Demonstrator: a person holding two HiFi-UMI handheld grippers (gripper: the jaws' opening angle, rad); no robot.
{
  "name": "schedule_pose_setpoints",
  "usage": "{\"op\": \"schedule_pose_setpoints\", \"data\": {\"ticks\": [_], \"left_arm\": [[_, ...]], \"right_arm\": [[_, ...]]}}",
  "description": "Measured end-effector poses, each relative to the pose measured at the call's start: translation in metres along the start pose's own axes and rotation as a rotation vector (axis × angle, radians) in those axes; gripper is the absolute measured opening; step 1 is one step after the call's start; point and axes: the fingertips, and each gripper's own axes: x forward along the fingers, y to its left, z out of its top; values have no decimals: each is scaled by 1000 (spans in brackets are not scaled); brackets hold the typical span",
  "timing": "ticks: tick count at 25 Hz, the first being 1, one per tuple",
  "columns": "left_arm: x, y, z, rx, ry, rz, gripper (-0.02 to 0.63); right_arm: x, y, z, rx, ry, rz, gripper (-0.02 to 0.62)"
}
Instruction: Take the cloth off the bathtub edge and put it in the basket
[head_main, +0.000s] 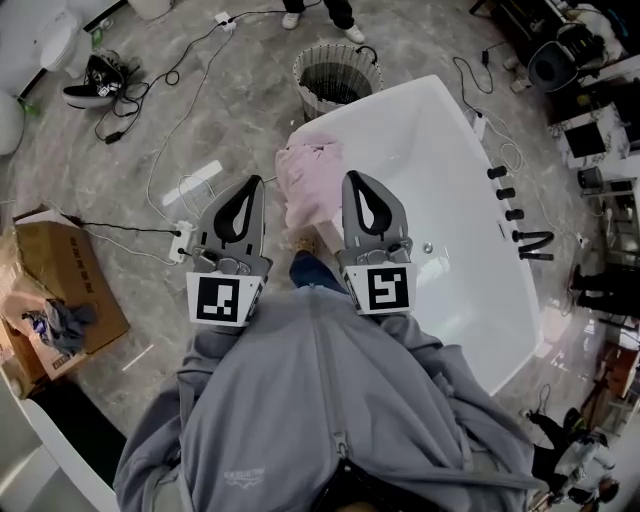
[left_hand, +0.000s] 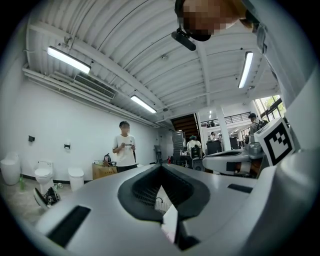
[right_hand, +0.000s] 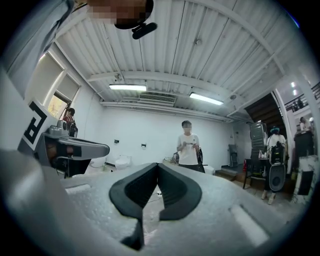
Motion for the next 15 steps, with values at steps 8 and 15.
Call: {"op": "schedule_pose_setpoints", "data": {"ticks": [8,15], "left_arm": [[73,-2,-12,-4,42,-14,6],[106,2,-17,-1,53,-10,6]], "right_arm": [[50,-54,-17,21,9,12,3],[77,-79,-24,21,-2,22,3]]}}
